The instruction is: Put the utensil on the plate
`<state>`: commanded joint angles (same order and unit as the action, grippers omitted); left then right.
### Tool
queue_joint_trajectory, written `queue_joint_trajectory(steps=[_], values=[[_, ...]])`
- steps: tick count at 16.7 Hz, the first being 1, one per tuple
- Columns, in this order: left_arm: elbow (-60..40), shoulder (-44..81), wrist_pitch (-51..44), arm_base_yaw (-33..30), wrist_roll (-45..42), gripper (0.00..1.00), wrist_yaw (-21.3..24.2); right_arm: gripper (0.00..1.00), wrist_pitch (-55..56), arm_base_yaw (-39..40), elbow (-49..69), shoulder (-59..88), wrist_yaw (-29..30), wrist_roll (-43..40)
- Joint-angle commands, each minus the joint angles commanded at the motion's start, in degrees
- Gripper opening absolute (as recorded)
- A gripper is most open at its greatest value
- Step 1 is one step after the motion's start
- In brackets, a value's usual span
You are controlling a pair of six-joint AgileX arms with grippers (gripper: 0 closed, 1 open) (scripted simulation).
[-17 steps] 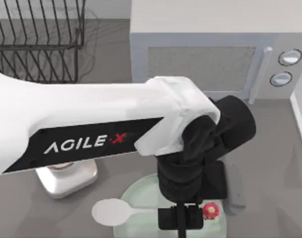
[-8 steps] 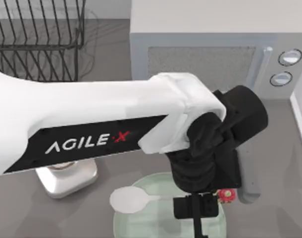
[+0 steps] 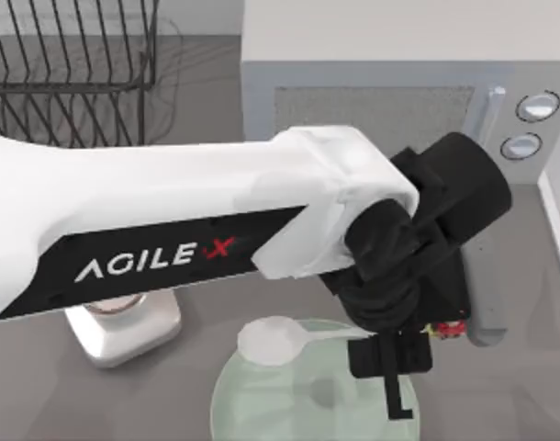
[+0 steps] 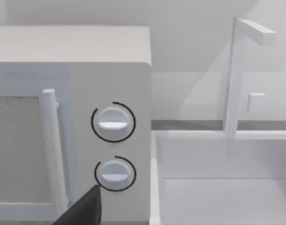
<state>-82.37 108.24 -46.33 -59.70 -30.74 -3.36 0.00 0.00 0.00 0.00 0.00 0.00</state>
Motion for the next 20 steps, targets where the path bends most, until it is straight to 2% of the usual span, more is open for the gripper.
queue_joint_trajectory(steps=[14,19,20], values=[[8.95,3.69,-3.01,0.30,-1.42,0.00,4.34,1.00,0.00,0.00,0.00,0.00,0.00,0.00],[9.12,3.86,-3.02,0.29,-1.42,0.00,4.43,1.00,0.00,0.00,0.00,0.00,0.00,0.00],[9.12,3.86,-3.02,0.29,-1.42,0.08,4.43,1.00,0.00,0.00,0.00,0.00,0.00,0.00]])
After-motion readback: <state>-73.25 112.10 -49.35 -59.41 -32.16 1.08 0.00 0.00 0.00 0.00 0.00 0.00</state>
